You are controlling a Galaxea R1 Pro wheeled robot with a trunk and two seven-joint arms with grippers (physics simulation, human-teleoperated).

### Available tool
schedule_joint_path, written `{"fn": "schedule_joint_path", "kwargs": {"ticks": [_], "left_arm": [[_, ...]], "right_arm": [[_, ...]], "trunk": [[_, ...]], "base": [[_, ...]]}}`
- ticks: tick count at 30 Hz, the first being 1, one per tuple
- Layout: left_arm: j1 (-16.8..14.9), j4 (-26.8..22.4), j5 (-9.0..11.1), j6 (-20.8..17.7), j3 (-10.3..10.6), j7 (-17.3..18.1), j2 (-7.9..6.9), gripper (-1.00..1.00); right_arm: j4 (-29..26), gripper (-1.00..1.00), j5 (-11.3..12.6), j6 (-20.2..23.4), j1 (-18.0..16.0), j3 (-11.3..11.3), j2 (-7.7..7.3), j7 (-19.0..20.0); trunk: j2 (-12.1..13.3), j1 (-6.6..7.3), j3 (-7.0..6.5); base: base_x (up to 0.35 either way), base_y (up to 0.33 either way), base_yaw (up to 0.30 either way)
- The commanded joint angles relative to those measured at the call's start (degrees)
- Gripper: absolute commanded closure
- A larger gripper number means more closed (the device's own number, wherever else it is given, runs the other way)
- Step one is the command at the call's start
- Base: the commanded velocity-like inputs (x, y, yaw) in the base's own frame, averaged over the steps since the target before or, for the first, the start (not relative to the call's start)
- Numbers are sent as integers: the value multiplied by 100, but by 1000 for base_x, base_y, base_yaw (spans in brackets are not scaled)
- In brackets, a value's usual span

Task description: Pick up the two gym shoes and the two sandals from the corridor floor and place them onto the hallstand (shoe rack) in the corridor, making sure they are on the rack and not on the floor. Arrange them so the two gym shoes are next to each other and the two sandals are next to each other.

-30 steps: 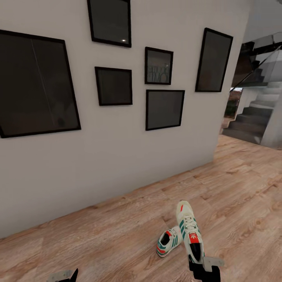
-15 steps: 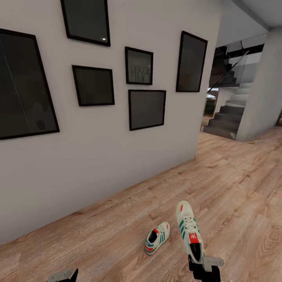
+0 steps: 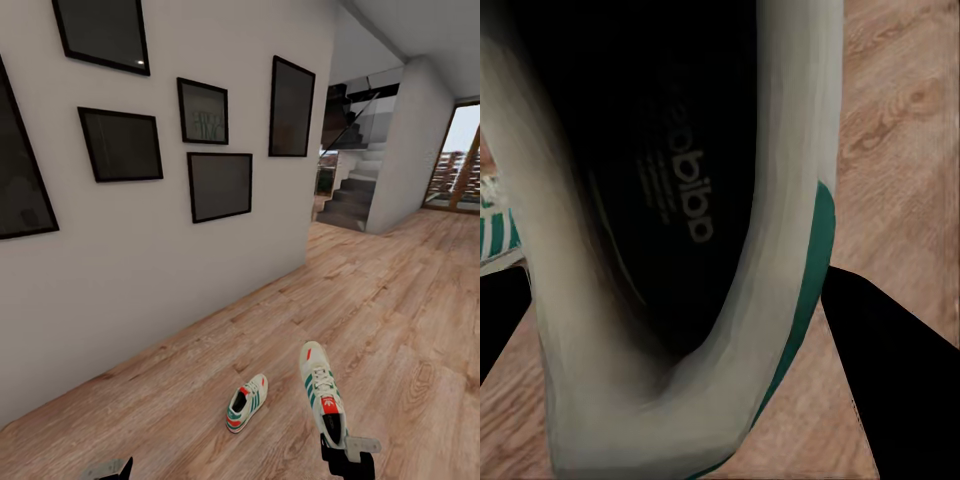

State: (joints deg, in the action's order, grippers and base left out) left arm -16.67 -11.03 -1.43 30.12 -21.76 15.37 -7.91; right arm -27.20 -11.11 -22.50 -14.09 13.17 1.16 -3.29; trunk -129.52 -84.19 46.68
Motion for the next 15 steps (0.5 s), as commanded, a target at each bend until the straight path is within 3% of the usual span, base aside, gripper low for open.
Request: {"fn": "schedule_joint_path", "kwargs": {"ticks": [1, 15], "left_arm": [[-3, 4, -15, 11, -48, 45, 0, -100], [-3, 4, -15, 11, -48, 45, 0, -100]], "right_arm": [[4, 100, -58, -18, -6, 31, 7, -5], [-9, 100, -50, -18, -6, 28, 7, 4]], "trunk": [[-2, 1, 6], [-2, 1, 7]], "base": [[0, 0, -266], [0, 0, -266]]}}
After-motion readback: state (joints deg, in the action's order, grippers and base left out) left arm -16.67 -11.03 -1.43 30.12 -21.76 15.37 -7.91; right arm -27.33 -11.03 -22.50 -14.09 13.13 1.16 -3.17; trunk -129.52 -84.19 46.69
